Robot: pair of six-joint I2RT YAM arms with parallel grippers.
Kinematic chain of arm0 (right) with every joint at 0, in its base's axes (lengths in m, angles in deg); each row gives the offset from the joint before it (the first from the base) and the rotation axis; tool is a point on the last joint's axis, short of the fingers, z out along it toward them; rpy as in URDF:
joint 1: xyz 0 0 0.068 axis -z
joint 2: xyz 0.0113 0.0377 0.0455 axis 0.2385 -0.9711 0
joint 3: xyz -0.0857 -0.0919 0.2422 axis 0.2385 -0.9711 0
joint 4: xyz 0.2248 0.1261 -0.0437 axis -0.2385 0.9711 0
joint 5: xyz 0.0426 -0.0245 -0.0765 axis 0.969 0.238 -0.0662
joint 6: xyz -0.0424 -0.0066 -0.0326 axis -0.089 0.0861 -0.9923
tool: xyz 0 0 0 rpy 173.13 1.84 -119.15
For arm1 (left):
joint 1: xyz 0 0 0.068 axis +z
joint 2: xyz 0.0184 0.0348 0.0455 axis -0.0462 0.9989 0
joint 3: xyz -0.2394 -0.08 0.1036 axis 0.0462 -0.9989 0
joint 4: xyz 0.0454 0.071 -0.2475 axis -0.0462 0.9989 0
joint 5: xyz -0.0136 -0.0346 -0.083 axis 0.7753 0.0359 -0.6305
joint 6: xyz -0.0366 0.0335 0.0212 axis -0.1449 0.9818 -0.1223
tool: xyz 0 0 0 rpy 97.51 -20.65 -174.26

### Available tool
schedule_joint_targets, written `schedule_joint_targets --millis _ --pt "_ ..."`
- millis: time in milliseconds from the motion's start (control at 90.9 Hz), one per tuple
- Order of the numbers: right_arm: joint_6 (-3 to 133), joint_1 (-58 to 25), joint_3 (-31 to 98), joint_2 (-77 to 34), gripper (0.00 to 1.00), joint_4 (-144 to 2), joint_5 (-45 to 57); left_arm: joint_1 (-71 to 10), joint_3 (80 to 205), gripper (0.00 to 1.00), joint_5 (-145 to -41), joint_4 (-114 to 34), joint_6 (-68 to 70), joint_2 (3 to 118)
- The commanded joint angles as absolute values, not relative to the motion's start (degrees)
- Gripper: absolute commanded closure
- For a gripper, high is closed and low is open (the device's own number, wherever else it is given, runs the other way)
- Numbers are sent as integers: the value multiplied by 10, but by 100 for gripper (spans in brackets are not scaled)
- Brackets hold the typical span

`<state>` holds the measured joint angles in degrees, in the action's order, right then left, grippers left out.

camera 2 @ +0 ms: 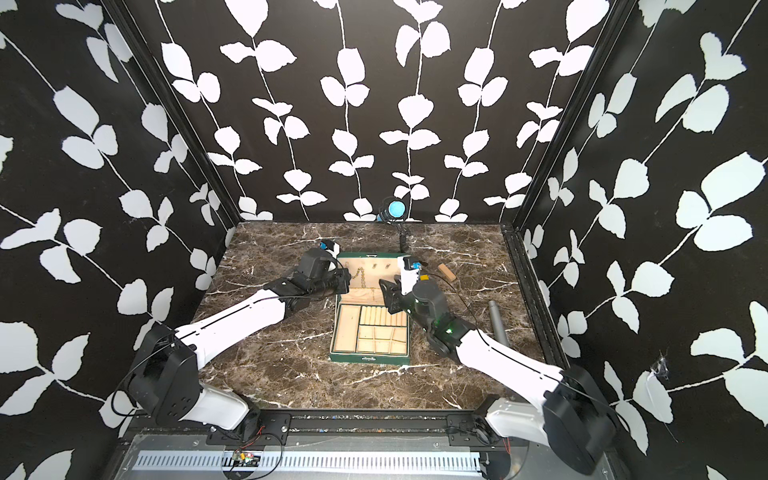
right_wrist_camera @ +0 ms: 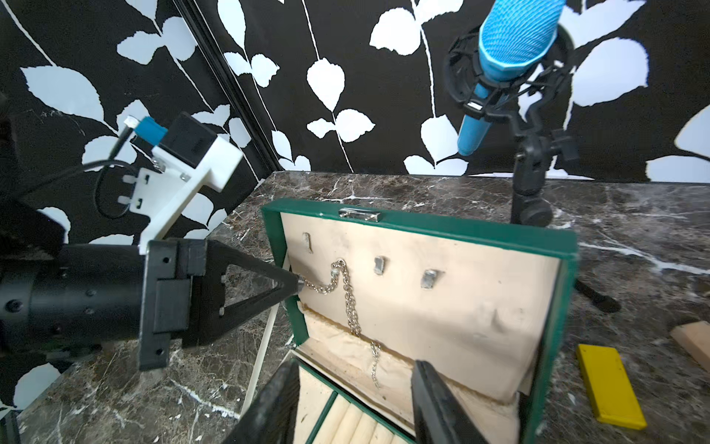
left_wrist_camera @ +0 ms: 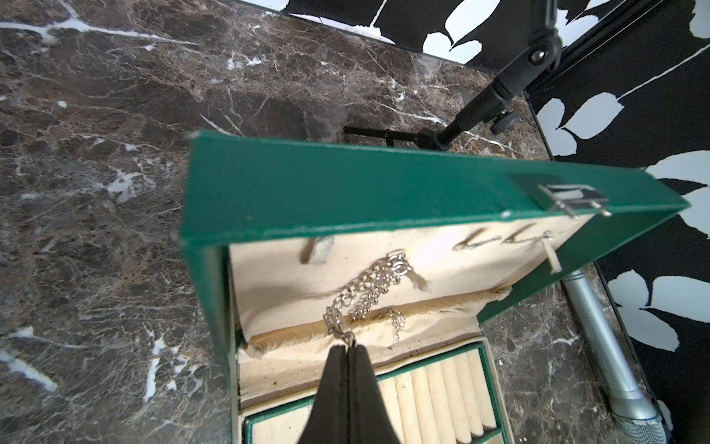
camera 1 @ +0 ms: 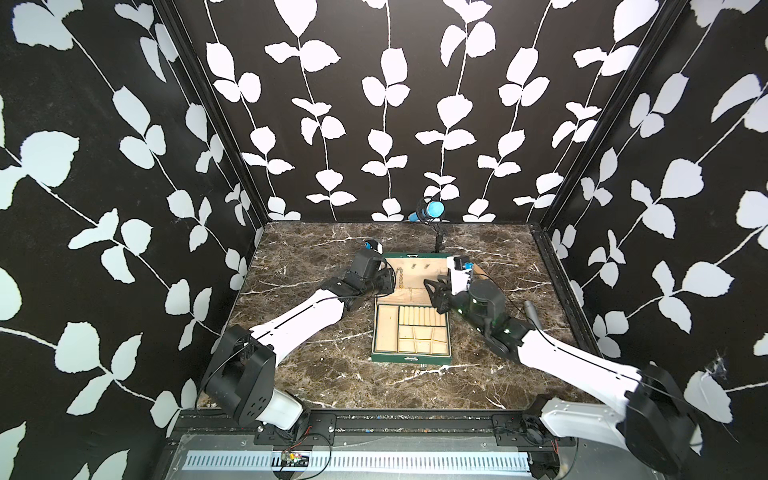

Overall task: Put jewelry chain into jewelry box
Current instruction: Hang the necklace on the jewelry box clasp.

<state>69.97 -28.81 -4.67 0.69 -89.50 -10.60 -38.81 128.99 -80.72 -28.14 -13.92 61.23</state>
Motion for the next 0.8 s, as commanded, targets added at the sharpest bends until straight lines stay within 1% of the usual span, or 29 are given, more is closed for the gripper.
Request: schedule_joint_targets --millis 0,165,484,792 --pt "683 -290 -73 41 49 -856 -140 -388 1280 100 -820 -267 -148 605" --pt "690 -290 -97 63 49 -853 -150 -390 1283 100 -828 -257 -152 614" --pt "692 -290 -103 50 48 -864 -149 -404 1288 100 -836 -232 -156 630" --pt "686 -290 -100 45 48 -863 -151 -406 1312 100 -846 -214 -148 672"
